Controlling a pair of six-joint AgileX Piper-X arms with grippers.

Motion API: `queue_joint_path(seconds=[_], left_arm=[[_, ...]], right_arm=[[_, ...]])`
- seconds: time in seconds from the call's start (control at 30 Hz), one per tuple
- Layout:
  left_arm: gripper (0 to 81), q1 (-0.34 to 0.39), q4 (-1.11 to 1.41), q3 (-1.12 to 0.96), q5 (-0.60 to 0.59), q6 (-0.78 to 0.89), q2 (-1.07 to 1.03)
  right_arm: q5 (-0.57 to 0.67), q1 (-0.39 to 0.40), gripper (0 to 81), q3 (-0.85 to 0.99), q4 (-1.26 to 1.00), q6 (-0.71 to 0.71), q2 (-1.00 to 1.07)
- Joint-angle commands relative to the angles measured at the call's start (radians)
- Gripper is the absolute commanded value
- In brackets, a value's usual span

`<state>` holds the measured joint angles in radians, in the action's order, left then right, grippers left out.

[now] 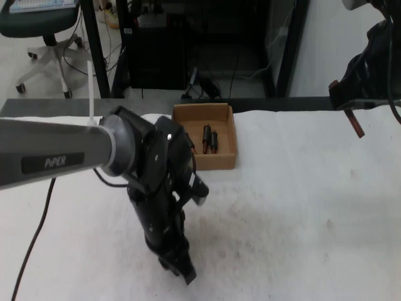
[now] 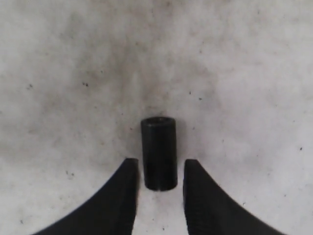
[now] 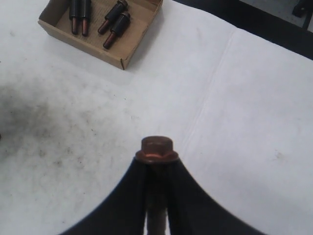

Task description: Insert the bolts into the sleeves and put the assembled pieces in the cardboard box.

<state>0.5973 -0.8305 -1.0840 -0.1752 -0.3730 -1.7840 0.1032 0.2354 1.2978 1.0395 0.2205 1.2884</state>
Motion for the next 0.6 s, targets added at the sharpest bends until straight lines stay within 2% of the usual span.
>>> queue_joint_path(seconds=[0.0, 0.57], left_arm=[[30.2, 0.001, 0.017, -0.062, -0.022, 0.023, 0.006], [30.2, 0.001, -0.062, -0.078, 0.024, 0.014, 0.004]], right_arm=[[0.008, 0.001, 0.6, 0.007, -0.004, 0.000, -0.016], [0.008, 0.001, 0.6, 0.007, -0.004, 0.000, -0.016]])
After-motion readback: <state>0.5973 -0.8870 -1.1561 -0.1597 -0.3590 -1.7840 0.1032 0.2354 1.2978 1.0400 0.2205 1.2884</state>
